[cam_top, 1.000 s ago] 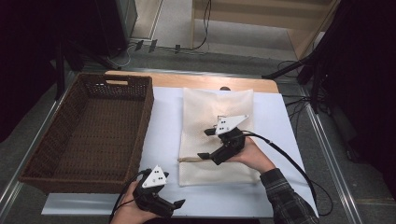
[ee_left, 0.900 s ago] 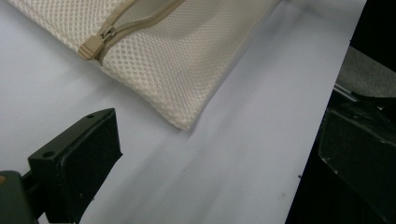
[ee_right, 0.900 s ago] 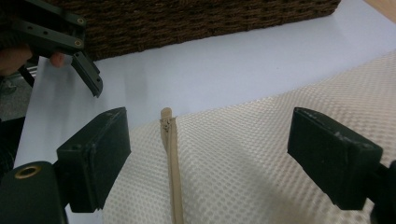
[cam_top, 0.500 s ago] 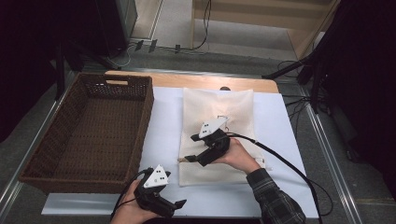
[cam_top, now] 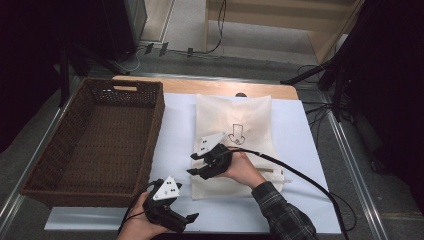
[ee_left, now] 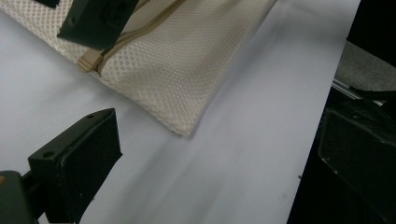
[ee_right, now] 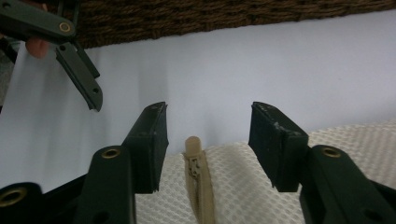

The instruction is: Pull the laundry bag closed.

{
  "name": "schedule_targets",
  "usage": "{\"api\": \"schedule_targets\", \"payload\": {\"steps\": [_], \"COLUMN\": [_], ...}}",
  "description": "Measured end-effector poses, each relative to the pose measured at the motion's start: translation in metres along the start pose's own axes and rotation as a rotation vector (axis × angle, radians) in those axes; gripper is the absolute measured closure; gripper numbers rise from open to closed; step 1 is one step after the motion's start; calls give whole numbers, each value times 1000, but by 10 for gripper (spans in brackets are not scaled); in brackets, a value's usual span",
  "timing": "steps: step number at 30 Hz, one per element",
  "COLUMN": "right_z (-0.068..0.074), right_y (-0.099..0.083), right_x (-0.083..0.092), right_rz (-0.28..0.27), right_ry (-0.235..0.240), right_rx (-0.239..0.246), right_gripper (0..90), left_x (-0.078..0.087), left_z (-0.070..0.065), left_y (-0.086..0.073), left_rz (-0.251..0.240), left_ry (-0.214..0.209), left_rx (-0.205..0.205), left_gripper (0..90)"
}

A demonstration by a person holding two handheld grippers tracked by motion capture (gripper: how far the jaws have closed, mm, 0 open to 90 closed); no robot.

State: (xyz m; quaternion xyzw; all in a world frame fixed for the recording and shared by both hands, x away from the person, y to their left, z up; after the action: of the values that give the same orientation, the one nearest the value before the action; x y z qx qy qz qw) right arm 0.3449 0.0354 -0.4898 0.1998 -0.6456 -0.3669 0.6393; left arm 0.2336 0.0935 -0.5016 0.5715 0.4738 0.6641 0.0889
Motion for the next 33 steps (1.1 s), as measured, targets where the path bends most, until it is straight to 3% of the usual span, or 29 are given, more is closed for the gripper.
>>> {"api": "schedule_targets", "payload": {"steps": [10, 15, 23, 24, 33], "right_z": [5, 3, 6, 7, 7], "right_y": [-6, -13, -18, -19, -10], "right_x": [-14, -23, -34, -35, -25], "right_rz": [43, 72, 91, 91, 47], "right_ry": [20, -10, -18, -20, -19], "right_rx": [-6, 11, 37, 36, 27], "right_gripper": [623, 671, 774, 807, 810], "left_x": [-1, -2, -2, -2, -4], "left_z": [0, 1, 1, 1, 2], "left_y": [-1, -2, -2, -2, -3], "left_rz": [4, 12, 12, 12, 16], "left_ry": [-6, -5, -10, -10, -11], "left_rx": [0, 1, 5, 5, 7], "left_gripper": [0, 0, 0, 0, 0]}}
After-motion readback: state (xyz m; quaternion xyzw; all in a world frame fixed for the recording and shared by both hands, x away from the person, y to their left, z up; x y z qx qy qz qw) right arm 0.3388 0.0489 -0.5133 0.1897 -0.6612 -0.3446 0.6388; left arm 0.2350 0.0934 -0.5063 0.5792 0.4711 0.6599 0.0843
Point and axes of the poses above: each handheld gripper's, and its own axes: x roughly backward along the jaws, y roughly out of its top, z roughly to its left, the point moved 9 cm from there along -x, roughly forward along the jaws, and after that the axes turned 4 degrees about -x, right-handed, at the moved point
